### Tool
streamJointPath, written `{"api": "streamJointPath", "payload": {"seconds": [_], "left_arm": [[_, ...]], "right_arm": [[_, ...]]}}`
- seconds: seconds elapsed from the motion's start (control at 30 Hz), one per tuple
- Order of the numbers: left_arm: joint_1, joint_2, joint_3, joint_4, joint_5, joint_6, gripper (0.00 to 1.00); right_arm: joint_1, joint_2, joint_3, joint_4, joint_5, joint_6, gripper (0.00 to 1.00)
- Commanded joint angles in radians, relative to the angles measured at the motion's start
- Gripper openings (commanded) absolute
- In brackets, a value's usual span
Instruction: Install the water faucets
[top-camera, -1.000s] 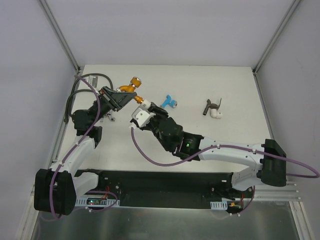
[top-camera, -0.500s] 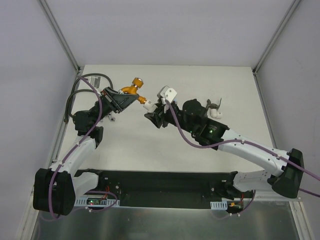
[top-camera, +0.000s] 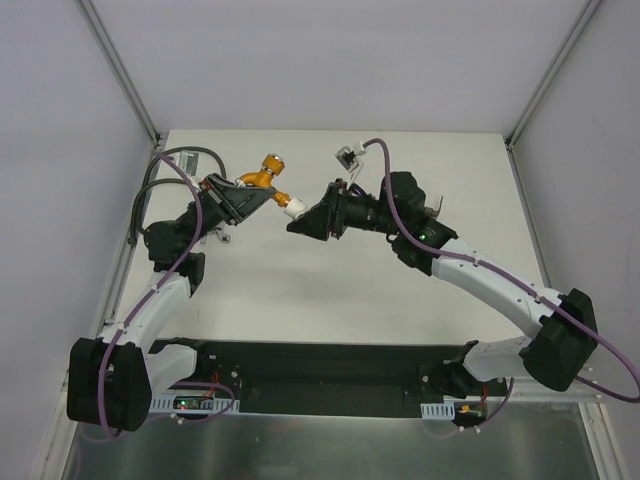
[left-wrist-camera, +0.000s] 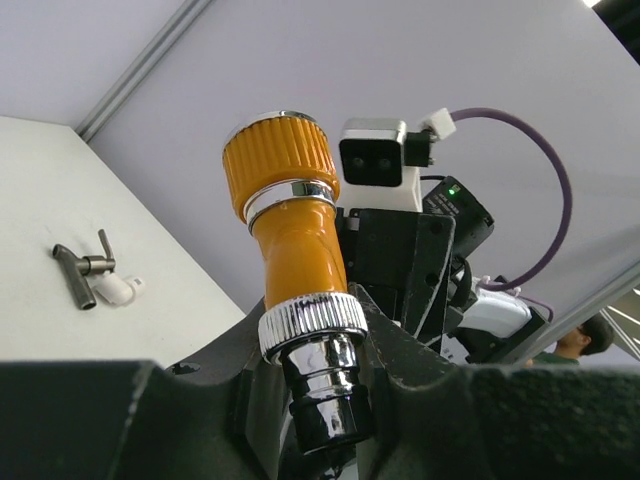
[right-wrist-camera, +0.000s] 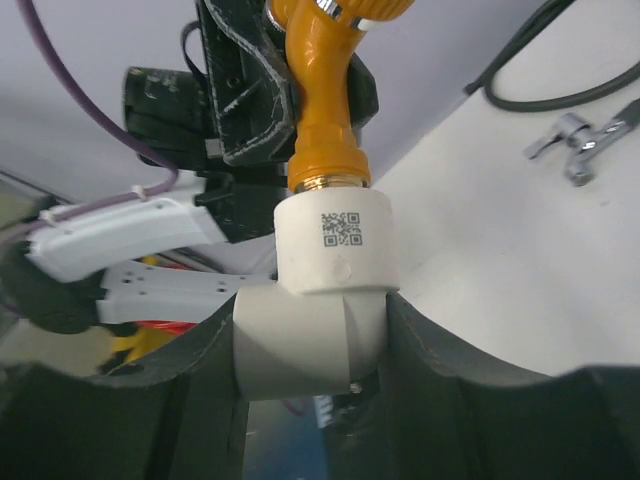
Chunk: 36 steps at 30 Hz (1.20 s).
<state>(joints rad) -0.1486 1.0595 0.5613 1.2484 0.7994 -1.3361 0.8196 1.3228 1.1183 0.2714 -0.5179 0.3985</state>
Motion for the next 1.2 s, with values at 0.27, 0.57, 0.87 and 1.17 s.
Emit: {"api": "streamJointPath", "payload": {"seconds": [0.27, 0.57, 0.87, 1.17], "left_arm": [[0.001, -0.021, 0.014, 0.387, 0.031, 0.015, 0.0], [0.011, -0.041, 0.012, 0.126, -0.018, 0.069, 0.0], [0.012, -0.021, 0.028, -0.038, -0.025, 0.066, 0.0], [0.014, -0.001, 0.038, -0.079, -0.019, 0.043, 0.0]], "right_arm": [[-0.08, 0.087, -0.006, 0.436, -0.128, 0.39, 0.3], [-0.08, -0.033, -0.005, 0.119, -0.045, -0.002, 0.98], [-0.013, -0.167, -0.046, -0.072, 0.232, -0.5, 0.96], [0.206, -0.162, -0.092, 0.005, 0.575, -0.946, 0.96]]}}
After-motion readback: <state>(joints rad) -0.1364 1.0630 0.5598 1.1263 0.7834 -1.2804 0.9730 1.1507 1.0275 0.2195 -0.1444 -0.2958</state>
